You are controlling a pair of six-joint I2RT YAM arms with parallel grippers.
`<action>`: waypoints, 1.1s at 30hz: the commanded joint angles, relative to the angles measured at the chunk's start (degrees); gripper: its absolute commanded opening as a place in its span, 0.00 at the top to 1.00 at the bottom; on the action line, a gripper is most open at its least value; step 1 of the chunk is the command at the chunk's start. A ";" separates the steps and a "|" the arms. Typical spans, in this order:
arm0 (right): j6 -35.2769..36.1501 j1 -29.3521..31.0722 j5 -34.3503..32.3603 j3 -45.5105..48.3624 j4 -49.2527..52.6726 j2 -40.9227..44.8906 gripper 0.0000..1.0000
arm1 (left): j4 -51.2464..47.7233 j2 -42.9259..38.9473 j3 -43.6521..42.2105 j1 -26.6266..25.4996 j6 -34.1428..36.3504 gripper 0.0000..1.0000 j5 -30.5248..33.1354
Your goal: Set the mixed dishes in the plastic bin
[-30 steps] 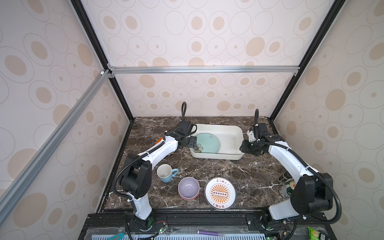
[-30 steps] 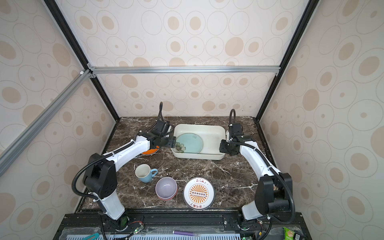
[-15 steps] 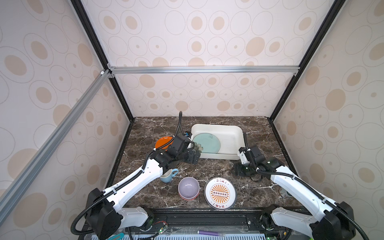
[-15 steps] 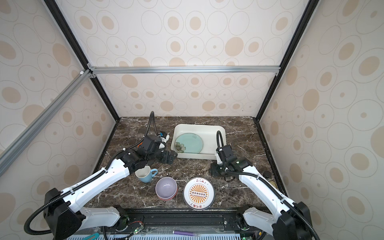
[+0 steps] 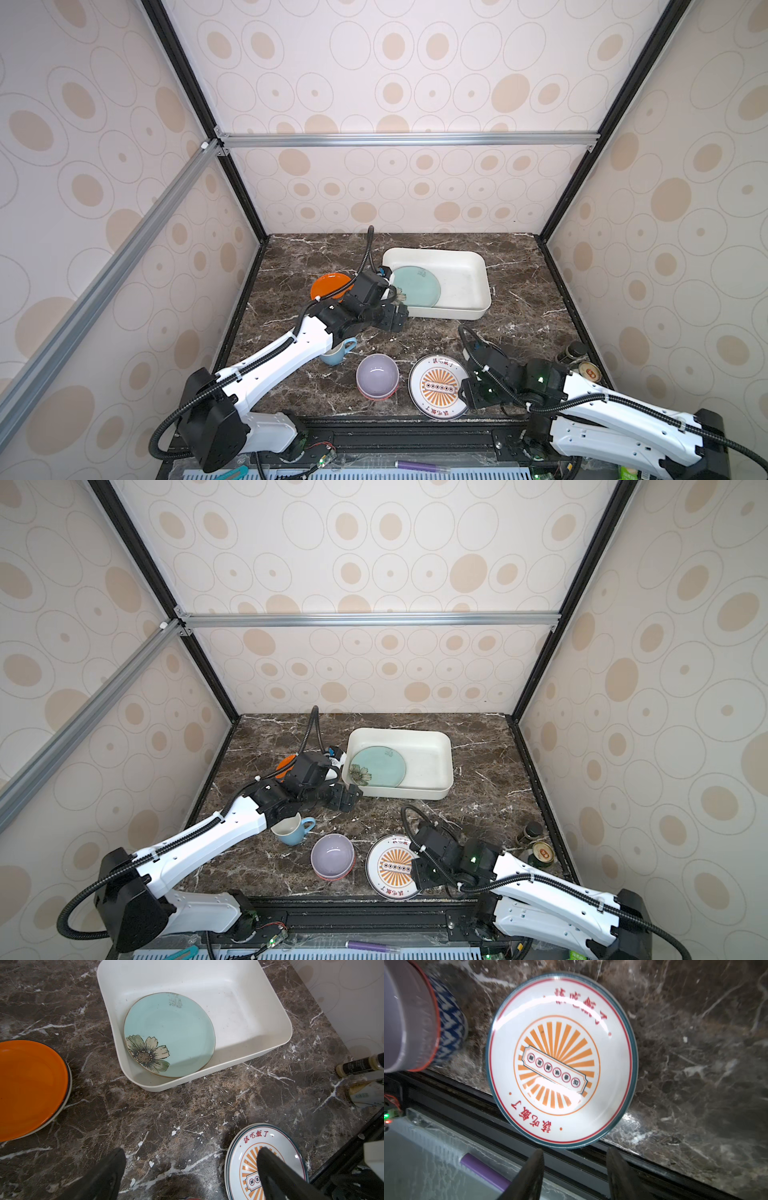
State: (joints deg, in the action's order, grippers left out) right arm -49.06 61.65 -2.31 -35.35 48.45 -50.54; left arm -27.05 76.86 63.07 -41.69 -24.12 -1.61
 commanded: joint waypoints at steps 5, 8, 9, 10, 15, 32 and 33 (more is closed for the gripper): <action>-8.40 7.54 -5.06 -1.08 -3.29 -11.01 0.49 | 0.20 1.67 4.61 -0.30 2.56 0.01 1.15; -8.83 8.88 -4.90 -2.04 -4.68 -13.88 0.49 | -0.69 1.54 4.44 -0.24 3.03 0.01 2.96; -9.22 9.52 -4.90 -2.16 -5.29 -14.37 0.49 | -1.05 1.29 4.19 -0.18 3.28 0.01 3.94; -9.56 10.17 -4.93 -2.26 -5.81 -14.63 0.49 | -1.31 1.12 3.87 -0.10 3.45 0.01 4.67; -11.25 13.03 -6.23 -3.43 -4.79 -15.51 0.49 | -1.22 0.30 1.79 1.41 3.65 0.01 5.03; -18.13 20.48 -7.05 -4.02 -10.63 -24.33 0.50 | -0.15 -2.18 0.58 3.66 5.28 0.01 4.77; -18.29 20.46 -7.19 -3.79 -10.81 -24.55 0.50 | 0.03 -2.61 0.03 3.85 5.31 0.01 4.79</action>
State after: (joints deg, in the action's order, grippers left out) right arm -64.31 81.49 -9.08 -39.27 37.76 -74.06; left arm -27.35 76.20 63.48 -38.57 -20.21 2.31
